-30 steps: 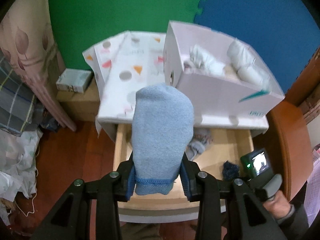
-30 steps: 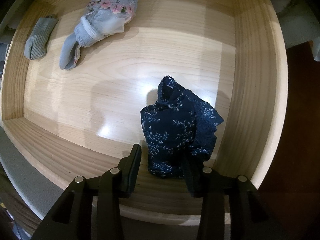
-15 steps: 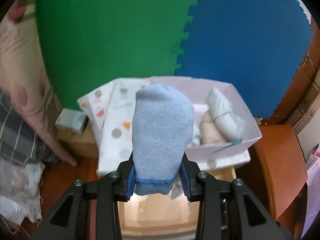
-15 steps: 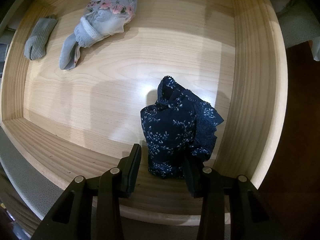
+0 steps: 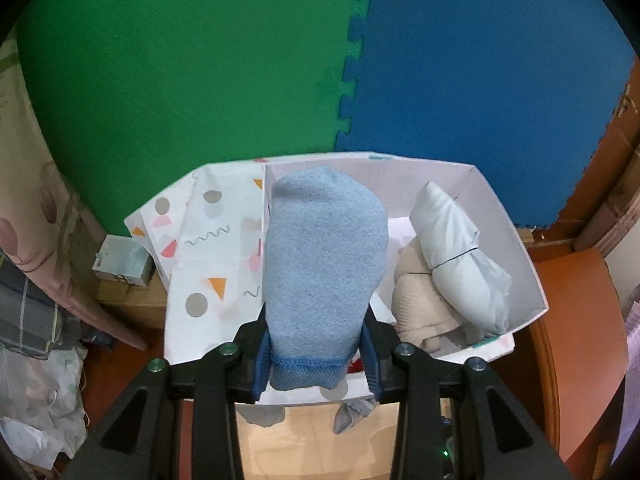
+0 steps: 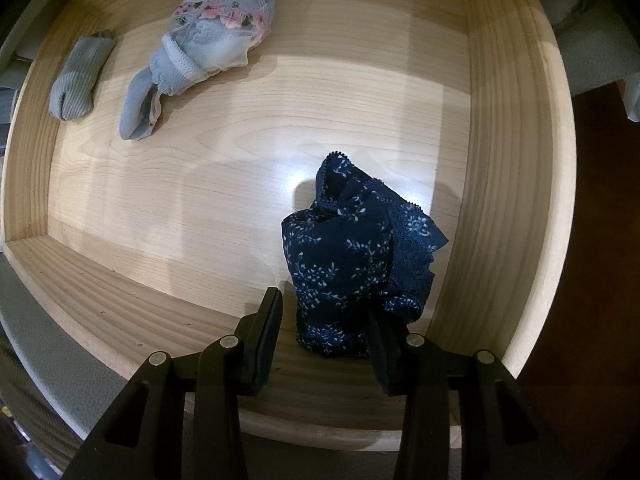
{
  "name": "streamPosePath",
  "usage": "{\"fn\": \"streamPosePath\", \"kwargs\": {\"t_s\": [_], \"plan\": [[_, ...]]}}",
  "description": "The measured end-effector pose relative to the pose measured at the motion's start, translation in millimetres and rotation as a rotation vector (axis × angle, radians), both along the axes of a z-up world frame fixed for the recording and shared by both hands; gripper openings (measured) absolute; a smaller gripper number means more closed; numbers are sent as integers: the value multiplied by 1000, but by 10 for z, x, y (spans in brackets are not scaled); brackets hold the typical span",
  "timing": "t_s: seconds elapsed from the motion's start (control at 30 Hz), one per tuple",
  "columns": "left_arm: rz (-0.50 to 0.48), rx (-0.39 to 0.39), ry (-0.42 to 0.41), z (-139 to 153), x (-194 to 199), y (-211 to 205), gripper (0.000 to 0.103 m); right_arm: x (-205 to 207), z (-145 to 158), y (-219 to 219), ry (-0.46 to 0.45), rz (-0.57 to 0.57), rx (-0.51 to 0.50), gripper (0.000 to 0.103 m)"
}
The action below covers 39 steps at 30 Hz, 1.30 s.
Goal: Take underwear out of drawer
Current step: 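Lower the pale blue sock into the white box and open the left tool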
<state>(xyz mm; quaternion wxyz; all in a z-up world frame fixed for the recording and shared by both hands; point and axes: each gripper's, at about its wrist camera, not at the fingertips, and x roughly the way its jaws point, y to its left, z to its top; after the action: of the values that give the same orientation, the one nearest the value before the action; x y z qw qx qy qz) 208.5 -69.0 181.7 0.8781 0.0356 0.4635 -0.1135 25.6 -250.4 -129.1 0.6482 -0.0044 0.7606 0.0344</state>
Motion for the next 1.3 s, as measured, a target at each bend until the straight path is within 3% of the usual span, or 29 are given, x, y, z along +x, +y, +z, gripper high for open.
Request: {"fn": "streamPosePath", "kwargs": {"t_s": [0.3,0.6,0.9,1.3], "plan": [[3,40,70,-443,95,-137,37,3,-3,-20,1,1,5,42],[18,51,77,-546,141,-122,42,2,-5,-25,1,1,5,42],[-12,89,46,-428,55,-157,44,-3,-2,-27,1,2,5,43],[-31,75,-28,-99,-280,56,45,6,-17,-33,0,3,4,43]]}}
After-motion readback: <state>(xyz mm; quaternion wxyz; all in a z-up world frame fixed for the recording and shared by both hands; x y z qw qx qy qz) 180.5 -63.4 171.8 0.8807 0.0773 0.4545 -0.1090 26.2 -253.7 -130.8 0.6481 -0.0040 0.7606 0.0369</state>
